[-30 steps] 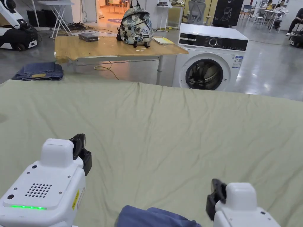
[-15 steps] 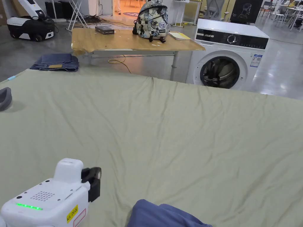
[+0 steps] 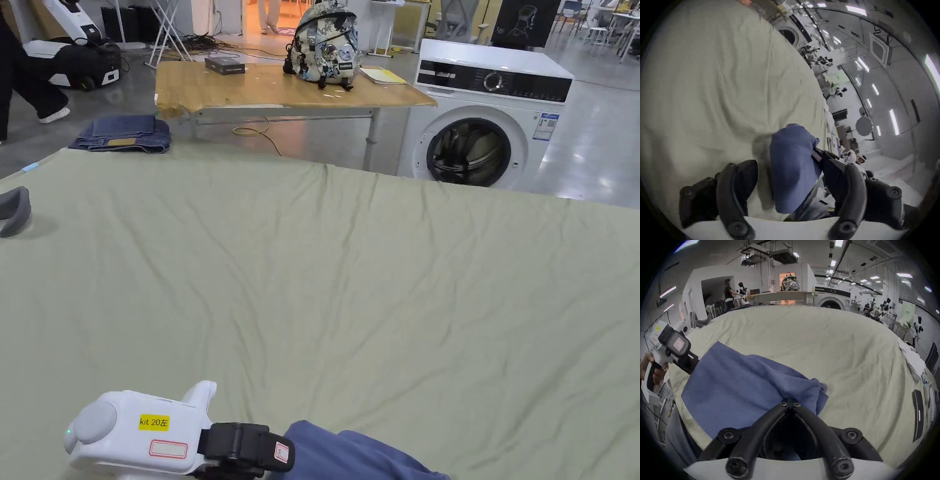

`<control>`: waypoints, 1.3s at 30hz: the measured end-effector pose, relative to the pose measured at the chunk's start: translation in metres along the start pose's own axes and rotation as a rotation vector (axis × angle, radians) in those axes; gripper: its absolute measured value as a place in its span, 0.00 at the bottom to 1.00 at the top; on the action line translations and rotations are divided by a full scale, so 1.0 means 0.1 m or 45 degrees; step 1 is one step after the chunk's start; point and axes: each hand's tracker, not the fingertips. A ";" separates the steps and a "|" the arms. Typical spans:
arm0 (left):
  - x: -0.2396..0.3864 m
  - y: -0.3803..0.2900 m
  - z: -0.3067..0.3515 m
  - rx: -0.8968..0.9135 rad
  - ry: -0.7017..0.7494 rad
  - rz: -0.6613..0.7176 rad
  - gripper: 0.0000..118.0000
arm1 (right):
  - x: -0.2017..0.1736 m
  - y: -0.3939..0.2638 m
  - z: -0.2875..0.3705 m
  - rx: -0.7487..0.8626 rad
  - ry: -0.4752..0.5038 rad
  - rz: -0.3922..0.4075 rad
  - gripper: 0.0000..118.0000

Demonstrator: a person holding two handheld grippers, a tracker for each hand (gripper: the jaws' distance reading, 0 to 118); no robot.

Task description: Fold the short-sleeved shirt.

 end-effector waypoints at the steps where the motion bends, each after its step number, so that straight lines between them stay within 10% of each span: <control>1: -0.05 -0.02 -0.06 -0.019 -0.043 0.034 0.73 | 0.00 0.00 0.00 -0.001 0.001 0.001 0.00; 8: -0.01 -0.20 -0.59 -0.098 -0.249 0.116 0.72 | 0.00 0.00 0.00 0.001 0.000 -0.019 0.00; 11: -0.17 -0.18 -0.70 -0.088 -0.040 0.040 0.18 | 0.00 0.01 0.01 0.002 -0.006 -0.029 0.00; 12: -0.22 -0.21 -0.71 -0.082 -0.047 0.079 0.14 | 0.01 0.01 0.00 0.004 -0.001 -0.034 0.00; 28: 0.21 -0.11 -0.25 0.008 -0.218 0.094 0.12 | 0.01 0.44 0.23 0.257 -0.148 0.112 0.00; 39: 0.10 0.75 1.52 0.118 0.098 -0.058 0.12 | 0.27 1.09 0.25 0.403 -0.222 0.072 0.00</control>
